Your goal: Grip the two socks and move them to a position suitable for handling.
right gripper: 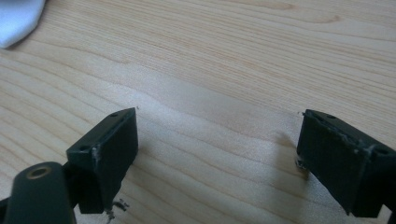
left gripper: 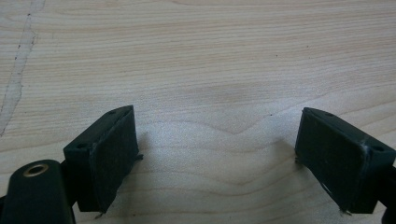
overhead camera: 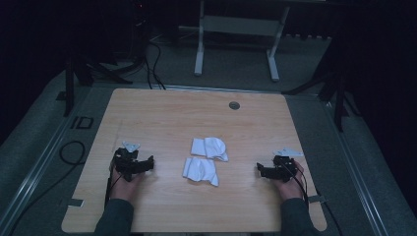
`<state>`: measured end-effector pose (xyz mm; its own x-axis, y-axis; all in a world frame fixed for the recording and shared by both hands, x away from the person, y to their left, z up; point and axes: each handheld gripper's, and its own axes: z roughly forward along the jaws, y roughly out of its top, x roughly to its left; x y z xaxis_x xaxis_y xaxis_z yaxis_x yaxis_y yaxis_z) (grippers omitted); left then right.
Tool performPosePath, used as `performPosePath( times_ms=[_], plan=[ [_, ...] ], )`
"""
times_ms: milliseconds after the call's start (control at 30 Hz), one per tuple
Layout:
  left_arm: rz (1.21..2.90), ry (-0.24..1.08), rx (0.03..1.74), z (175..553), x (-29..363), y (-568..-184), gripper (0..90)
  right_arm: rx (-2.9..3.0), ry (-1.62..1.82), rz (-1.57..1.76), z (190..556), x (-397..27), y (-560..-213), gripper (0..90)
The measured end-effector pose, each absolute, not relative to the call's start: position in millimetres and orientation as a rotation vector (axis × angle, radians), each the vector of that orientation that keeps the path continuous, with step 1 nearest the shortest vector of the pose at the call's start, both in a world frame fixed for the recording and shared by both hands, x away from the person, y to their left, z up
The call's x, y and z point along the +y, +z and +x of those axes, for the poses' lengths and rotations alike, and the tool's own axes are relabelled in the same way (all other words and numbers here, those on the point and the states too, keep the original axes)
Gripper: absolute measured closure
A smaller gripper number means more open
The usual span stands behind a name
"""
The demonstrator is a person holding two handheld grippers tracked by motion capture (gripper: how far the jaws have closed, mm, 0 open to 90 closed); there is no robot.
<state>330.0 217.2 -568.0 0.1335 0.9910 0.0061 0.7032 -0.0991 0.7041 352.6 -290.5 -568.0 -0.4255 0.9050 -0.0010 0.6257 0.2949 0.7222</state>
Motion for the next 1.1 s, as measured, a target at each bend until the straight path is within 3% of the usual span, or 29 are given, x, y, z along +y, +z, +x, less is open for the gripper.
performPosePath(
  times_ms=[567, 767, 1100],
  plan=[
    [1.862, 0.678, 1.630, 330.0, 216.7, -567.9, 13.1, 2.150, 0.921, 1.376, 350.9, -288.8, -567.9, 14.5],
    [1.862, 0.679, 1.631, 330.1, 216.7, -567.9, 13.1, 2.156, 0.918, 1.369, 346.4, -282.6, -563.7, 34.0],
    [1.862, 0.679, 1.631, 330.1, 216.7, -567.9, 13.1, 2.167, 0.905, 1.365, 340.2, -273.9, -560.2, 55.5]
  ],
)
